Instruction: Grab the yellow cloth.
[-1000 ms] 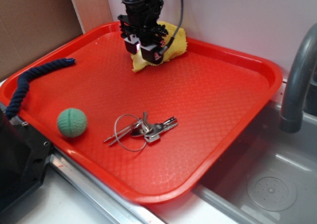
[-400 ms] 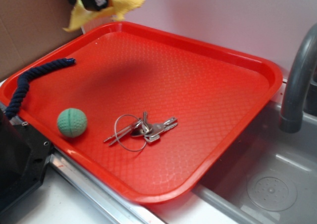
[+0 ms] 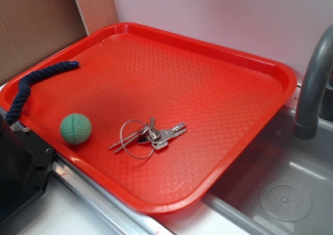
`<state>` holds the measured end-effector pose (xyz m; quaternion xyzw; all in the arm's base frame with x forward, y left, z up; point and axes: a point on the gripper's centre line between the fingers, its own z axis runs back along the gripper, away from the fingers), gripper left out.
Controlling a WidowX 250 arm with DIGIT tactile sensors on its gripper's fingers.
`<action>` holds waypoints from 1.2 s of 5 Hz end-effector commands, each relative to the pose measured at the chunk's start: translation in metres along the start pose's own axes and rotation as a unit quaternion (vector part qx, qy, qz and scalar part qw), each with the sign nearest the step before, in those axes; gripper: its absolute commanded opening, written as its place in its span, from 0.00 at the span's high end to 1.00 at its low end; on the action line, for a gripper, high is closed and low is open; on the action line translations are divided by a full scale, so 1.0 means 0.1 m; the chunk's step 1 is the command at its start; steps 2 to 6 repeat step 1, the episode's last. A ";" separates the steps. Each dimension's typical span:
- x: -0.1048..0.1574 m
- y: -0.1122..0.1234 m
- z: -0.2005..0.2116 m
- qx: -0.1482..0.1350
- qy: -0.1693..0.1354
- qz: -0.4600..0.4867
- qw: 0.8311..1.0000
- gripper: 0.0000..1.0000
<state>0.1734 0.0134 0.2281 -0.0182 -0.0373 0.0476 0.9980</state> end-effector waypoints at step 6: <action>-0.07 -0.04 0.28 0.016 -0.024 -0.017 0.999 1.00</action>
